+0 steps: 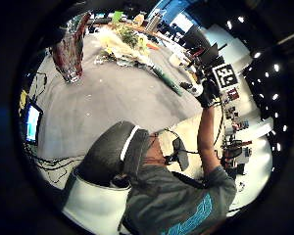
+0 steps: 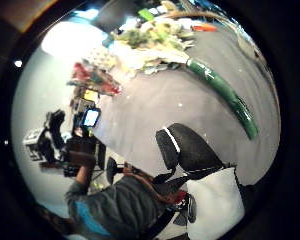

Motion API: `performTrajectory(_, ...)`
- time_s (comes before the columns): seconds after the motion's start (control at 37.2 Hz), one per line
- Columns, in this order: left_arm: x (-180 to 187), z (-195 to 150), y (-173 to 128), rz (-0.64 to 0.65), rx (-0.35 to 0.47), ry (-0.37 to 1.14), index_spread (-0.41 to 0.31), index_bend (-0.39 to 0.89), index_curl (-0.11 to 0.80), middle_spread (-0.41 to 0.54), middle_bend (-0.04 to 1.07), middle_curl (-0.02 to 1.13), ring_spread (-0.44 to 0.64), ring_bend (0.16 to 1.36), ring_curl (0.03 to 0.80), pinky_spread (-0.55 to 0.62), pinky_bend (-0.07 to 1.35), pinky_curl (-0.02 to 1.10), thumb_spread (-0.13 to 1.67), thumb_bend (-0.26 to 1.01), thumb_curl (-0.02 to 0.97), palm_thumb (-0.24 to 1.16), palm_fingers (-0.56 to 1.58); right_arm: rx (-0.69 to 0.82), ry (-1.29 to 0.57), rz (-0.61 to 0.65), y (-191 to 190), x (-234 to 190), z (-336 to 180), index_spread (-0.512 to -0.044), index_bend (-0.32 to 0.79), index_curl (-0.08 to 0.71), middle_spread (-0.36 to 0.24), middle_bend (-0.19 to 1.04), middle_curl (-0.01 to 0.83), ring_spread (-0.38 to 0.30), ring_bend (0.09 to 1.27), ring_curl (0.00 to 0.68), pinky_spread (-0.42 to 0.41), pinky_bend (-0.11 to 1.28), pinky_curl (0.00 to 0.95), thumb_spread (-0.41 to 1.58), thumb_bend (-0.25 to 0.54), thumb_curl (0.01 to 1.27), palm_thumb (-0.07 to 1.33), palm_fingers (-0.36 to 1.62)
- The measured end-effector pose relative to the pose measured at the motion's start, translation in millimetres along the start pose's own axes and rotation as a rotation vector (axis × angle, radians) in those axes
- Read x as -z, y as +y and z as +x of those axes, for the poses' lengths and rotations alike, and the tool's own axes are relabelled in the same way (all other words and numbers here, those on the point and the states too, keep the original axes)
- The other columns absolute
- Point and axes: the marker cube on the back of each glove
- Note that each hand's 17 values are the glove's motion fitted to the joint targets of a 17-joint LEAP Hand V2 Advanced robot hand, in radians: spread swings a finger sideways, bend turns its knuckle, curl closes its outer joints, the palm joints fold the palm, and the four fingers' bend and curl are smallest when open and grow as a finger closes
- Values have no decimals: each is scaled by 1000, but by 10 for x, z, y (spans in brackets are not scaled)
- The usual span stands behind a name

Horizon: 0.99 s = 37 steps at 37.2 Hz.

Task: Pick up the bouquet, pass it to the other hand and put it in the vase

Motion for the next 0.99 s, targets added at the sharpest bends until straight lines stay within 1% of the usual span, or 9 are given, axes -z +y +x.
performTrajectory(0.4, -224, 58, -55, -42, 17, -1, 10, 78, 131, -51, 271, 385, -13, 722, 344, 183, 488, 365, 950, -28, 270, 177, 467, -123, -143, -182, -68, -614, 483, -288, 97, 146, 126, 184, 264, 252, 302, 227, 328, 751, 369, 1106, 1, 295, 647, -72)
performTrajectory(0.62, -227, 121, -81, -41, -1, -11, 10, 77, 134, -51, 267, 393, -13, 722, 346, 186, 485, 369, 951, -29, 276, 176, 466, -127, -240, -226, 167, -368, 221, -277, 301, 233, 78, 243, 297, 210, 347, 231, 317, 554, 301, 1144, 104, 372, 884, 318)
performTrajectory(0.65, -219, 128, -78, -42, -2, -12, 10, 77, 134, -51, 266, 394, -13, 722, 347, 186, 485, 370, 951, -29, 276, 176, 466, -124, -236, -216, 147, -379, 217, -273, 241, 221, 79, 219, 291, 210, 354, 237, 317, 575, 311, 1139, 96, 373, 882, 265)
performTrajectory(0.73, -212, 151, -87, -37, -6, -10, 10, 77, 135, -51, 265, 396, -13, 721, 347, 186, 484, 371, 951, -29, 278, 175, 466, -146, -146, -183, -67, -607, 321, -265, 434, 308, 56, 279, 320, 189, 292, 233, 315, 434, 279, 1154, 117, 394, 935, 443)
performTrajectory(0.81, -226, 161, -90, -42, -8, -2, 10, 77, 136, -51, 264, 398, -13, 722, 348, 192, 481, 372, 951, -29, 279, 175, 465, -188, -27, -147, -349, -909, 468, -245, 466, 325, 32, 247, 318, 157, 310, 239, 308, 426, 276, 1145, 120, 411, 968, 621)
performTrajectory(0.89, -224, 169, -82, -46, -7, 4, 10, 77, 136, -51, 263, 400, -13, 722, 348, 194, 480, 374, 951, -29, 281, 175, 465, -222, 49, -89, -391, -875, 453, -226, 322, 302, 0, 320, 349, 50, 431, 270, 218, 462, 276, 1093, 123, 434, 1017, 957)
performTrajectory(0.94, -230, 164, -85, -43, -8, 7, 10, 77, 137, -51, 263, 402, -13, 722, 349, 195, 479, 375, 951, -29, 281, 174, 465, -235, 81, -62, -385, -842, 439, -229, 231, 296, -40, 363, 374, -27, 499, 305, 66, 534, 308, 1015, 97, 450, 1019, 1179)
performTrajectory(0.97, -236, 158, -88, -41, -7, 9, 10, 77, 137, -51, 262, 402, -13, 722, 349, 195, 479, 375, 951, -29, 282, 174, 465, -241, 90, -53, -388, -846, 441, -225, 235, 315, -41, 360, 379, -33, 481, 309, 70, 510, 306, 1012, 100, 456, 1034, 1110)
performTrajectory(0.99, -241, 151, -93, -39, -6, 11, 10, 77, 137, -51, 262, 403, -13, 722, 349, 196, 479, 376, 951, -29, 282, 174, 465, -249, 93, -46, -391, -857, 443, -236, 186, 314, -65, 408, 404, -73, 538, 347, -40, 594, 351, 931, 61, 468, 1002, 1310)
